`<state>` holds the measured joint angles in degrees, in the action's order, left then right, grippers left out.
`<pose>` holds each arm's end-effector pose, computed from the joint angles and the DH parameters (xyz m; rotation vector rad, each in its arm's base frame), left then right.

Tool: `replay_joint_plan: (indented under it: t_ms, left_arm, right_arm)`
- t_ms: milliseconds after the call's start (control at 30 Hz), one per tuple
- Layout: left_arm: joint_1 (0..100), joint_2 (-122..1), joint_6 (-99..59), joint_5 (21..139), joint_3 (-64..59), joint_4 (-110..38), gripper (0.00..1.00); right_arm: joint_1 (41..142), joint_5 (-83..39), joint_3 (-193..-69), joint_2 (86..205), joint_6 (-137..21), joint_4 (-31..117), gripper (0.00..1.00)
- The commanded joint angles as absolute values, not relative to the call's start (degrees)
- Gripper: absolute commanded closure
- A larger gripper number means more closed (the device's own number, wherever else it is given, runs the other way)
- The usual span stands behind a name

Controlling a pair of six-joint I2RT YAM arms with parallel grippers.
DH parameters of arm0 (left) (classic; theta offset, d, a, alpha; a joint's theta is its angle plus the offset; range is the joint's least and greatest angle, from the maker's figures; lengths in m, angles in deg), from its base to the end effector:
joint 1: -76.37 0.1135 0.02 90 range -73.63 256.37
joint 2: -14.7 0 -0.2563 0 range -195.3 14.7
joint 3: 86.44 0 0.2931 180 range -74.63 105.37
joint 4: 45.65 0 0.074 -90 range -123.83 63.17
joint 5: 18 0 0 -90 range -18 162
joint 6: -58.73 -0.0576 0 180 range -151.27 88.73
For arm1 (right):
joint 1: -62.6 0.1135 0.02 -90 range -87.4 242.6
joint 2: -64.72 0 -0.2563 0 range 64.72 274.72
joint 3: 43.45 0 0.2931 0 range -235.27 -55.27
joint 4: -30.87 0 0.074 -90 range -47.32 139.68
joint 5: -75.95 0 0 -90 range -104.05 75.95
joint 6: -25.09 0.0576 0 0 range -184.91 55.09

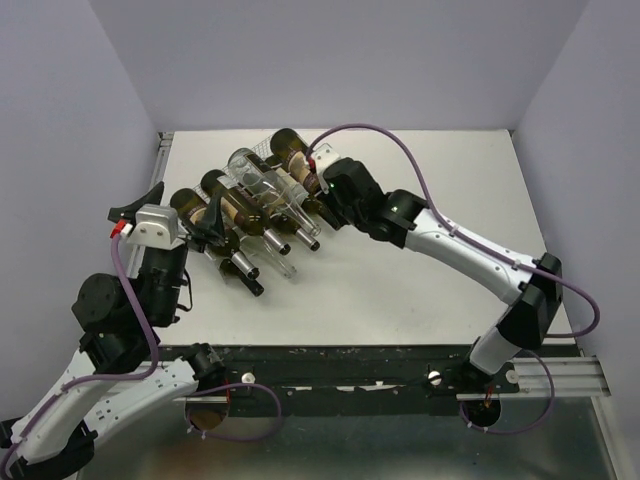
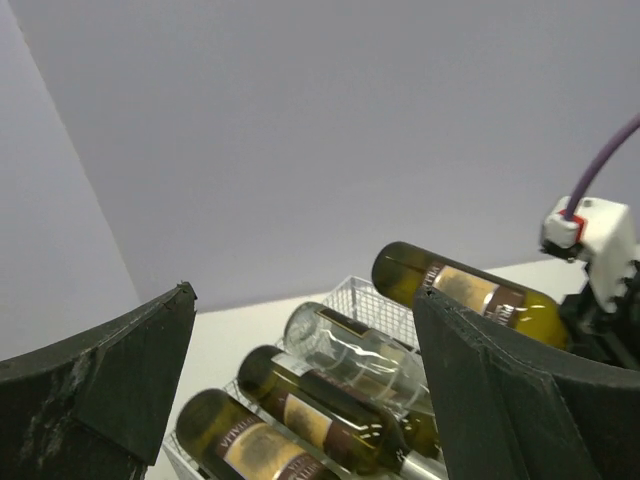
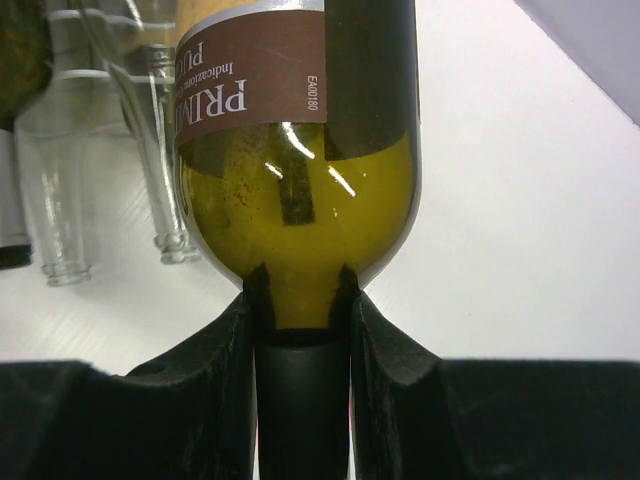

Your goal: Put the wine bottle on the wine rack

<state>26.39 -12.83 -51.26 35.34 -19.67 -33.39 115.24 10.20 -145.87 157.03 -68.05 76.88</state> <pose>0.1079 -0.0750 0.4719 0.1378 1.1910 -0.1076 0.2745 0.3206 0.3469 -0.7870 1.9848 0.0396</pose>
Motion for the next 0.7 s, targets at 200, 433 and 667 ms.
replay_joint_plan:
  t_ms: [200,433,667]
  left_arm:
    - [26.5,-12.3,-26.9,36.4,-14.8,-15.6,0.01]
    - [26.5,-13.5,-22.7,37.3,-12.1,-13.3,0.01]
    - [26.5,-13.3,-21.1,37.3,-11.3,-10.6,0.01]
  right_arm:
    - [109.8,8.3,-150.7,168.9,-76.2,55.1,0.99]
    - [109.4,7.7,-154.7,175.0,-78.9,53.7,0.99]
    - [109.2,6.4,-155.2,177.4,-80.0,52.3,0.99]
